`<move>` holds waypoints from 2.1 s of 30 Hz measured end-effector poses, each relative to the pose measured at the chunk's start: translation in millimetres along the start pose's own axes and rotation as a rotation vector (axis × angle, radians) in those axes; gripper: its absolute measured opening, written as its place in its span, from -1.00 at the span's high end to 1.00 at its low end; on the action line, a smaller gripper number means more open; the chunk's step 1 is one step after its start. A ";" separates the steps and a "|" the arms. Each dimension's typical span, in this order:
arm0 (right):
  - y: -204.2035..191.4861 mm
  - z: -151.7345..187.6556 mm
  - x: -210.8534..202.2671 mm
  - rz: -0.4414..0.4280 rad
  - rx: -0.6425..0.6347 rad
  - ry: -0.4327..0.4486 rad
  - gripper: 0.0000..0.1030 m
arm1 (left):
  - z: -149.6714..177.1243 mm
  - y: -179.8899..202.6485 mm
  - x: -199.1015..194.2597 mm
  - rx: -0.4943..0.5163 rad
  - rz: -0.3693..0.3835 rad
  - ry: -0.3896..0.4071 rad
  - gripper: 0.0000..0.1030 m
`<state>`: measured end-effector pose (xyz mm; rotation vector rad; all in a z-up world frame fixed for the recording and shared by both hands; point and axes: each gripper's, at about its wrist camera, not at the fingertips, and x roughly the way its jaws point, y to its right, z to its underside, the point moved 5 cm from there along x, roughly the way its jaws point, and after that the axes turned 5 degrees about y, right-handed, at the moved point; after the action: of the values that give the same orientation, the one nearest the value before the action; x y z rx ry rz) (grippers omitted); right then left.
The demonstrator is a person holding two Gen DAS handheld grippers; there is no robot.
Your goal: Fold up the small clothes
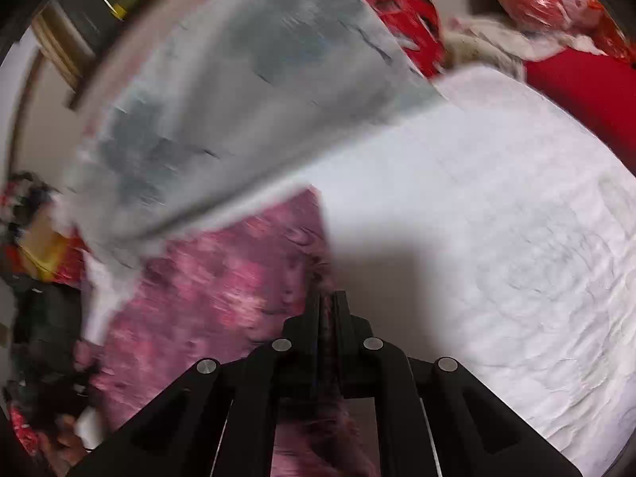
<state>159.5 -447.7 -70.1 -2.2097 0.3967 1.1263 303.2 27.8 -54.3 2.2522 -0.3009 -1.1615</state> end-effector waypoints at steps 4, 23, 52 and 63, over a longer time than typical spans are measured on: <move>-9.1 -9.0 -26.2 0.049 -0.010 0.114 0.74 | -3.9 16.4 -16.7 0.079 0.011 0.095 0.05; -290.1 92.4 41.0 -0.404 -0.412 -0.116 0.66 | -51.1 -70.0 -57.6 -0.089 -0.109 0.096 -0.12; -293.8 126.0 48.5 -0.425 -0.498 -0.012 0.40 | -213.0 -191.7 -44.1 -0.254 -0.191 0.138 0.95; -260.9 93.2 8.9 -0.258 -0.525 0.055 -0.11 | -187.6 -80.7 -79.5 -0.095 -0.127 0.158 0.95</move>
<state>241.4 -188.2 -16.9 -2.6486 -0.1871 1.1181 401.1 201.8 36.1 2.2892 -0.0398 -1.0301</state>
